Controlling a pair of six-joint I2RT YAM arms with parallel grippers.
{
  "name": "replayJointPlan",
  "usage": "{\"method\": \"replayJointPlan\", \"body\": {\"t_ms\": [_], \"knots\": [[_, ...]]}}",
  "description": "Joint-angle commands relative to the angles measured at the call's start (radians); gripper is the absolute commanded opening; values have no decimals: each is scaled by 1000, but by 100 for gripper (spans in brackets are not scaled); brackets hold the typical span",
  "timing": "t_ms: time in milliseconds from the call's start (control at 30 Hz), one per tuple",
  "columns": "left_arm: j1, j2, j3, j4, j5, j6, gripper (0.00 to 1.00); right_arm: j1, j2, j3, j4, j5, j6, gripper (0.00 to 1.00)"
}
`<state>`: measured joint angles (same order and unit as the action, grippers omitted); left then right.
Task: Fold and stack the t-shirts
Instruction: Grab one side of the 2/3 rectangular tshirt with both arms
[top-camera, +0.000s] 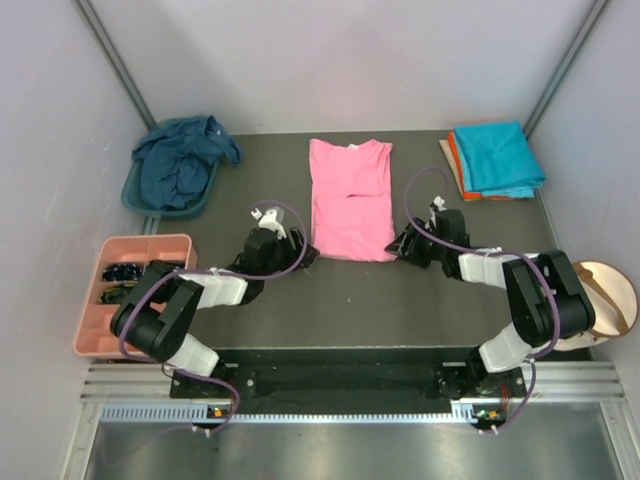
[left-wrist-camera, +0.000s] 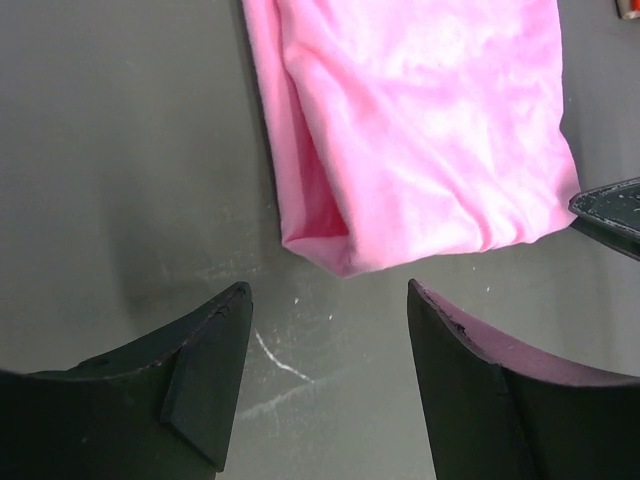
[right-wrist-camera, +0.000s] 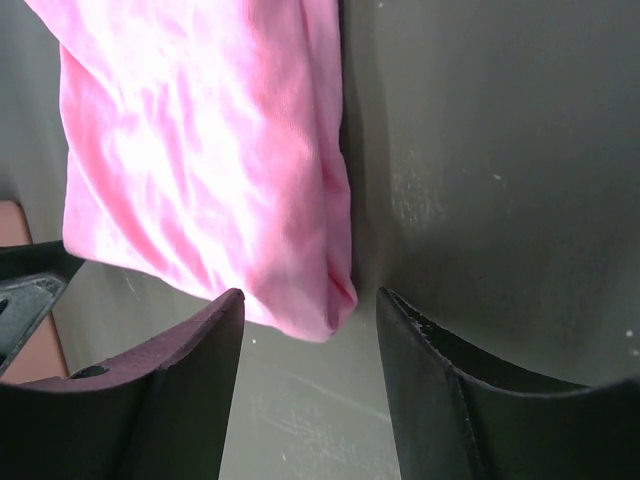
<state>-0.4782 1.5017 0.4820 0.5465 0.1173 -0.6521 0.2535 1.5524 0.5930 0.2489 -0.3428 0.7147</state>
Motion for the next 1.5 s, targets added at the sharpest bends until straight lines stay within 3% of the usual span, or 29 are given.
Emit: {"method": "replayJointPlan", "body": {"t_ms": [0,367,400,533,600,700,733,800,1067,1467], "knots": [[-16,49,52,108,15,6,67,9,35,39,26,-1,-18,56],[-36,192,132,138,25,17,50,9,55,53,6,-1,-31,56],[-36,196,135,141,25,17,46,9,55,54,3,-1,-31,56],[-36,222,141,144,27,20,12,9,63,56,3,-4,-27,56],[-36,226,141,141,28,20,6,9,66,56,6,-10,-24,54],[-36,226,139,136,30,19,2,9,71,54,9,-19,-21,33],[-36,224,136,135,30,19,2,9,74,54,9,-21,-18,19],[-36,223,135,133,30,20,1,9,77,53,9,-25,-17,1],[-40,186,110,79,45,16,0,7,25,25,-49,-22,-11,0],[-56,-176,-80,-172,-13,3,0,9,-152,-15,-275,76,-80,0]]}}
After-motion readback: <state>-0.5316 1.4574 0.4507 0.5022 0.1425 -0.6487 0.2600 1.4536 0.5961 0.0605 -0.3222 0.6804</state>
